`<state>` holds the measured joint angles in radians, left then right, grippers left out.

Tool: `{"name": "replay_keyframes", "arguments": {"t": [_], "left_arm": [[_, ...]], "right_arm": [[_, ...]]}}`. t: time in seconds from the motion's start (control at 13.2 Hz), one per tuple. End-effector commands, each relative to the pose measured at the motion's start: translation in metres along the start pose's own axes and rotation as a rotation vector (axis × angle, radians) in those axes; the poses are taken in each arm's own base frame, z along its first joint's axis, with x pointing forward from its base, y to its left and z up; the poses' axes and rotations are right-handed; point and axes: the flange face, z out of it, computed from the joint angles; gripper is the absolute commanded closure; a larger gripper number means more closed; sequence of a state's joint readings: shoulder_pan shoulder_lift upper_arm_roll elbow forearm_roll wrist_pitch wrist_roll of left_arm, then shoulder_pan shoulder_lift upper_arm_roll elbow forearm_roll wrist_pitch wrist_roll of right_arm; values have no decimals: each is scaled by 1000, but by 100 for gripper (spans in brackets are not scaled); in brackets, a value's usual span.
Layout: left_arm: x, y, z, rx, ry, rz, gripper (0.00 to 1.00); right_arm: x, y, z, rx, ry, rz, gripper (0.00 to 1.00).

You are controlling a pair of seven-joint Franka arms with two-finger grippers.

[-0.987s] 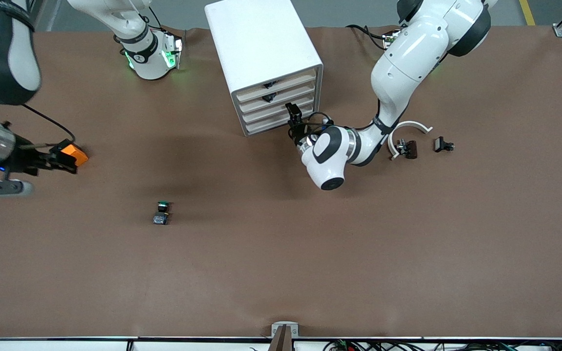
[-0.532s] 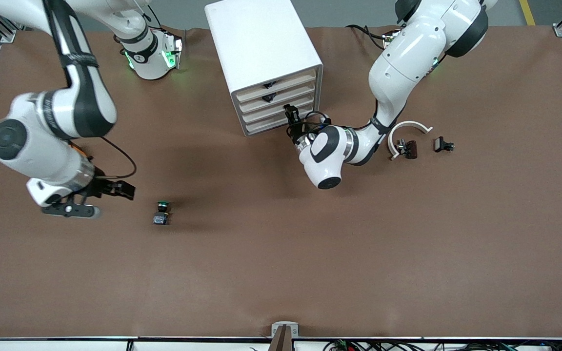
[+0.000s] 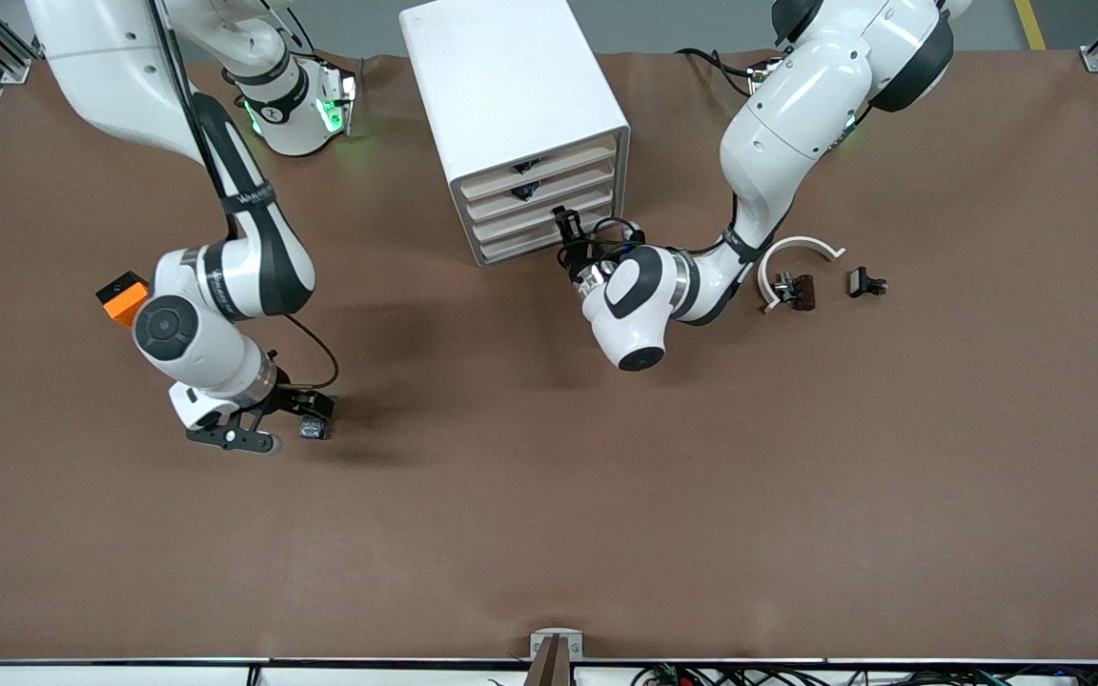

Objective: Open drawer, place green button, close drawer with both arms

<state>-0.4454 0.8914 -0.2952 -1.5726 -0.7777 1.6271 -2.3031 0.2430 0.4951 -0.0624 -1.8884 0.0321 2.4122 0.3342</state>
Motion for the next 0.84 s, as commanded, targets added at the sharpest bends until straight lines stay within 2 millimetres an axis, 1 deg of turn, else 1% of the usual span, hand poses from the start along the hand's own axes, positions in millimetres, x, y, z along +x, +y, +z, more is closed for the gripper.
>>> {"name": "replay_keyframes", "arguments": {"t": [0.0, 0.08, 0.15, 0.23, 0.3, 0.46, 0.61, 0.76], "left_arm": [[-14, -2, -40, -50, -83, -27, 100], [-15, -3, -54, -69, -101, -22, 100], [-16, -4, -66, -86, -118, -18, 100], [-16, -6, -80, -106, -136, -12, 100], [-15, -7, -97, -116, -163, -4, 100], [-10, -8, -127, -134, -212, 6, 100], [-2, -7, -157, -157, -265, 16, 100], [6, -6, -183, -176, -308, 29, 100]], "right_arm": [[3, 3, 18, -11, -7, 23, 0], [3, 2, 25, -11, -3, 21, 0], [5, 7, 33, -17, -3, 25, 0], [8, 11, 36, -17, -4, 33, 0], [7, 11, 42, -20, -10, 33, 0], [9, 7, 46, -21, -9, 45, 0], [12, 8, 54, -25, -12, 52, 0], [13, 3, 61, -18, 8, 46, 0]]}}
